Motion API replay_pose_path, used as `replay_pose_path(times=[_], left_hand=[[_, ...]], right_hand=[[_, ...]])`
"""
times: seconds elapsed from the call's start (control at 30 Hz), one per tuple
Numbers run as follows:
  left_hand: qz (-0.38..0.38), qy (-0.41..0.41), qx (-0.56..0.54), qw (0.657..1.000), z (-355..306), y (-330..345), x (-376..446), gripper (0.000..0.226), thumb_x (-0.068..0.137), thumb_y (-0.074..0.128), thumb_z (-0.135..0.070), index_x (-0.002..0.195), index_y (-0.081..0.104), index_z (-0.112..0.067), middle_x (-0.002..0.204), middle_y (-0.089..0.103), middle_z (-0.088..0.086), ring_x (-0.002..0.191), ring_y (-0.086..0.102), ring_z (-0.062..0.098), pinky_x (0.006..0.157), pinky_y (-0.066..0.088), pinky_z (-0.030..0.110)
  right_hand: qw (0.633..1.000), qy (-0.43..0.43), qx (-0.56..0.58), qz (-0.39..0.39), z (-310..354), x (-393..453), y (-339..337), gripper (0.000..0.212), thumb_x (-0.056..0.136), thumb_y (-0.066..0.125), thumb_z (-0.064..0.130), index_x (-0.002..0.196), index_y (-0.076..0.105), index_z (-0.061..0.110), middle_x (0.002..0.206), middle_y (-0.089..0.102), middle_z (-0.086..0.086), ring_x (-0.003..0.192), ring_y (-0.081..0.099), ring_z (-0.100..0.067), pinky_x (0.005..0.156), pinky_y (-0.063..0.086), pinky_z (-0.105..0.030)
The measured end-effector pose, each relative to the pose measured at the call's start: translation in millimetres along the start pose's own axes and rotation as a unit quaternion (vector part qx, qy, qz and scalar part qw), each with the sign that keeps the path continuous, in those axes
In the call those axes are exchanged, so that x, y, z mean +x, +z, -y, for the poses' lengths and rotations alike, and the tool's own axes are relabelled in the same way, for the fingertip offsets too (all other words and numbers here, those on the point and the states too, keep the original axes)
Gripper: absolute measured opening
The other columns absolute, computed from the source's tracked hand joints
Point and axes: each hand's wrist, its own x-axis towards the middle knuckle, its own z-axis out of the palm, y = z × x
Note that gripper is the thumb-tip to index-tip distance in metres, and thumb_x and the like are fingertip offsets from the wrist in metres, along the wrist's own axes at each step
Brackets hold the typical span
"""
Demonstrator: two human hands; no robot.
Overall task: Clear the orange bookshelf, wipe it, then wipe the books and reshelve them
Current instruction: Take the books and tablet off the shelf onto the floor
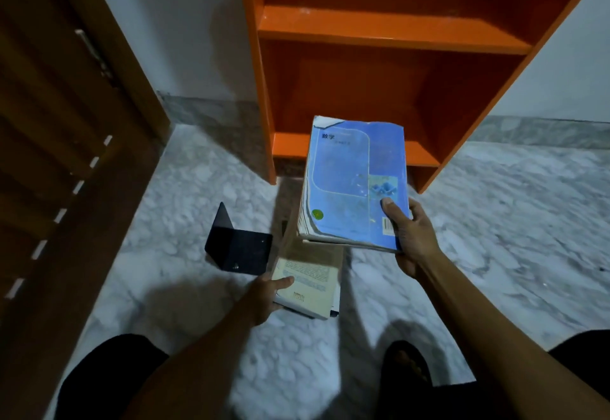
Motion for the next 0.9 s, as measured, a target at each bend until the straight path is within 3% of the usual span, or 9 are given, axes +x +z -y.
replay_pose_path(times=[0.17, 0.23, 0.37, 0.43, 0.53, 0.63, 0.7, 0.77, 0.9], left_hand=[[-0.079, 0.025, 0.059, 0.995, 11, -17, 21, 0.017, 0.088, 0.069, -0.01, 0.106, 0.07, -0.007, 0.109, 0.073, 0.022, 0.094, 0.072, 0.036, 0.091, 0.054, 0.049], [-0.112, 0.036, 0.128, 0.985, 3, -20, 13, 0.019, 0.084, 0.067, -0.025, 0.091, 0.069, -0.008, 0.105, 0.07, 0.022, 0.09, 0.066, 0.032, 0.08, 0.049, 0.043], [-0.171, 0.064, 0.151, 0.971, -13, -31, 4, 0.049, 0.082, 0.065, -0.037, 0.118, 0.066, -0.004, 0.12, 0.064, 0.021, 0.116, 0.061, 0.036, 0.09, 0.047, 0.035], [-0.199, 0.104, 0.12, 0.967, -16, -40, 5, 0.058, 0.063, 0.068, -0.045, 0.106, 0.067, -0.006, 0.107, 0.067, 0.025, 0.103, 0.065, 0.039, 0.082, 0.048, 0.036], [-0.206, 0.146, 0.133, 0.958, -18, -51, 8, 0.07, 0.067, 0.059, -0.048, 0.124, 0.063, -0.008, 0.127, 0.064, 0.021, 0.117, 0.061, 0.034, 0.1, 0.048, 0.044], [-0.204, 0.186, 0.148, 0.95, -38, -46, -5, 0.081, 0.059, 0.052, -0.062, 0.121, 0.064, -0.012, 0.121, 0.065, 0.018, 0.106, 0.063, 0.028, 0.1, 0.049, 0.045], [-0.2, 0.196, 0.177, 0.944, -52, -33, -19, 0.047, 0.06, 0.047, -0.058, 0.091, 0.06, -0.025, 0.094, 0.061, 0.011, 0.086, 0.057, 0.021, 0.082, 0.046, 0.035], [-0.188, 0.206, 0.204, 0.938, -67, -19, -29, 0.012, 0.069, 0.049, -0.042, 0.071, 0.042, -0.032, 0.074, 0.048, -0.001, 0.069, 0.044, 0.015, 0.064, 0.035, 0.029], [-0.174, 0.222, 0.227, 0.932, -78, 0, -28, 0.029, 0.074, 0.047, -0.03, 0.07, 0.047, -0.002, 0.067, 0.041, 0.008, 0.064, 0.039, 0.017, 0.06, 0.029, 0.032]], right_hand=[[0.998, 0.052, -0.031, -0.026, -49, 8, -2, 0.032, 0.088, 0.073, 0.016, 0.115, 0.055, 0.012, 0.112, 0.072, -0.016, 0.094, 0.072, -0.037, 0.082, 0.058, -0.058], [0.996, 0.073, -0.042, -0.028, -68, 10, -2, 0.029, 0.086, 0.075, 0.018, 0.109, 0.058, 0.015, 0.109, 0.073, -0.016, 0.094, 0.072, -0.039, 0.081, 0.057, -0.061], [0.991, 0.112, -0.066, -0.024, -104, 10, 5, 0.031, 0.084, 0.078, 0.021, 0.109, 0.06, 0.015, 0.108, 0.074, -0.017, 0.092, 0.07, -0.041, 0.083, 0.053, -0.067], [0.989, 0.125, -0.077, -0.027, -123, 8, 11, 0.036, 0.084, 0.079, 0.021, 0.114, 0.06, 0.013, 0.107, 0.074, -0.018, 0.086, 0.072, -0.038, 0.078, 0.057, -0.062], [0.986, 0.14, -0.082, -0.029, -147, 2, 17, 0.034, 0.087, 0.076, 0.017, 0.115, 0.058, 0.011, 0.101, 0.074, -0.014, 0.073, 0.075, -0.027, 0.056, 0.06, -0.038], [0.983, 0.144, -0.103, -0.04, -165, -2, 24, 0.031, 0.089, 0.073, 0.012, 0.116, 0.056, 0.013, 0.09, 0.073, -0.007, 0.058, 0.071, -0.013, 0.047, 0.054, -0.026], [0.976, 0.151, -0.144, -0.057, -176, 0, 27, 0.041, 0.087, 0.076, 0.019, 0.122, 0.055, 0.014, 0.093, 0.073, -0.01, 0.063, 0.069, -0.018, 0.056, 0.057, -0.03], [0.96, 0.168, -0.215, -0.065, -187, 11, 23, 0.048, 0.083, 0.08, 0.027, 0.123, 0.058, 0.013, 0.1, 0.073, -0.013, 0.082, 0.07, -0.03, 0.079, 0.059, -0.044], [0.929, 0.199, -0.313, -0.024, -182, 36, 15, 0.05, 0.078, 0.083, 0.028, 0.114, 0.058, 0.003, 0.101, 0.072, -0.018, 0.089, 0.07, -0.038, 0.083, 0.057, -0.055]])
